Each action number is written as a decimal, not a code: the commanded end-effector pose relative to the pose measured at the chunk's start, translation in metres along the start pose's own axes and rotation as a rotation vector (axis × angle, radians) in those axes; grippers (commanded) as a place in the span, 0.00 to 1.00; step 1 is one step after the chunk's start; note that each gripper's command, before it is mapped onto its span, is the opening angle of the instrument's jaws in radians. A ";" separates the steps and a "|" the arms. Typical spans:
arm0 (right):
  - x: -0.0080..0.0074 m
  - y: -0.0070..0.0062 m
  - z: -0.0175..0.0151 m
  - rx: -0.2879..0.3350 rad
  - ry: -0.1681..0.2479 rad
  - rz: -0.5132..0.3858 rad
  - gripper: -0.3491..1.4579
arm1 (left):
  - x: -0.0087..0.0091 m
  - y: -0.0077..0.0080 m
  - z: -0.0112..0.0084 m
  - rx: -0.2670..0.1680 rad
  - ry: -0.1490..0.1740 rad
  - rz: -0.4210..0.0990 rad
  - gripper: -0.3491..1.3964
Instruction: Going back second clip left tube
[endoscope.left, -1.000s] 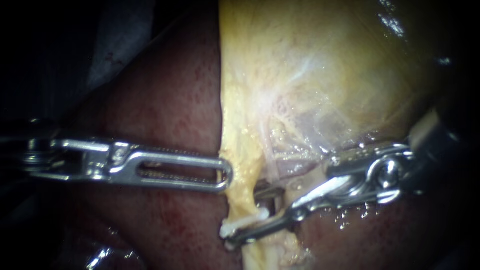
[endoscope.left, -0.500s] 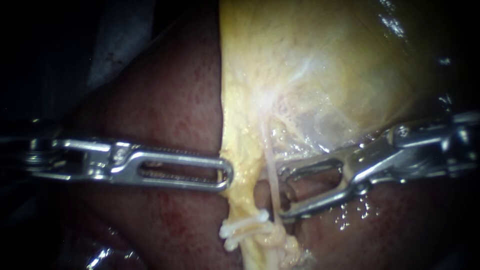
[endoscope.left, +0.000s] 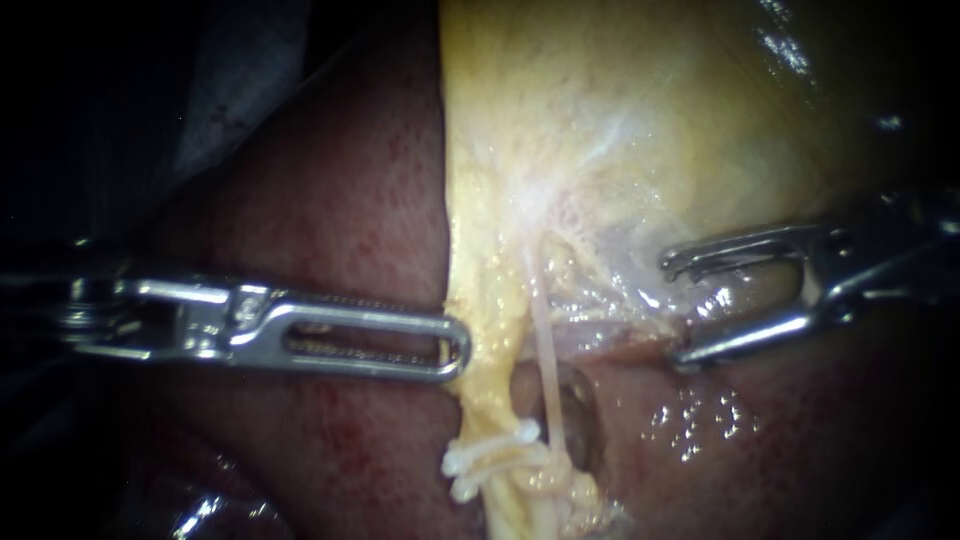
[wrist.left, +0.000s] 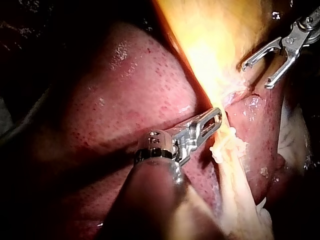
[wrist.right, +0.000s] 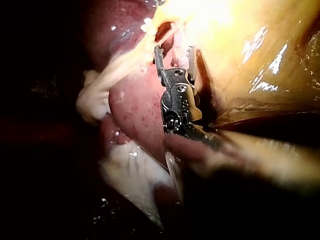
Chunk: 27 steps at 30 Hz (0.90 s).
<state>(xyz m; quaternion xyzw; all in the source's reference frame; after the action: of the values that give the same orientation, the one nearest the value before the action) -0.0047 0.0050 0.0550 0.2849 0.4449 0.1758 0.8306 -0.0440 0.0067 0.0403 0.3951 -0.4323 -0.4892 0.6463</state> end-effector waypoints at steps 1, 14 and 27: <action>-0.0001 0.0000 -0.0001 -0.004 0.000 -0.002 0.48 | 0.0000 0.0001 0.0000 0.000 0.000 0.000 0.00; -0.0005 -0.0004 -0.0013 -0.014 0.008 0.007 0.48 | 0.0005 0.0010 0.0012 -0.002 0.001 -0.001 0.00; -0.0005 -0.0006 -0.0013 -0.015 0.008 0.007 0.48 | 0.0034 0.0034 0.0055 0.003 0.023 0.020 0.00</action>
<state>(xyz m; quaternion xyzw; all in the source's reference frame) -0.0060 0.0047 0.0544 0.2795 0.4459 0.1835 0.8303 -0.0478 0.0035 0.0459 0.3978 -0.4304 -0.4775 0.6547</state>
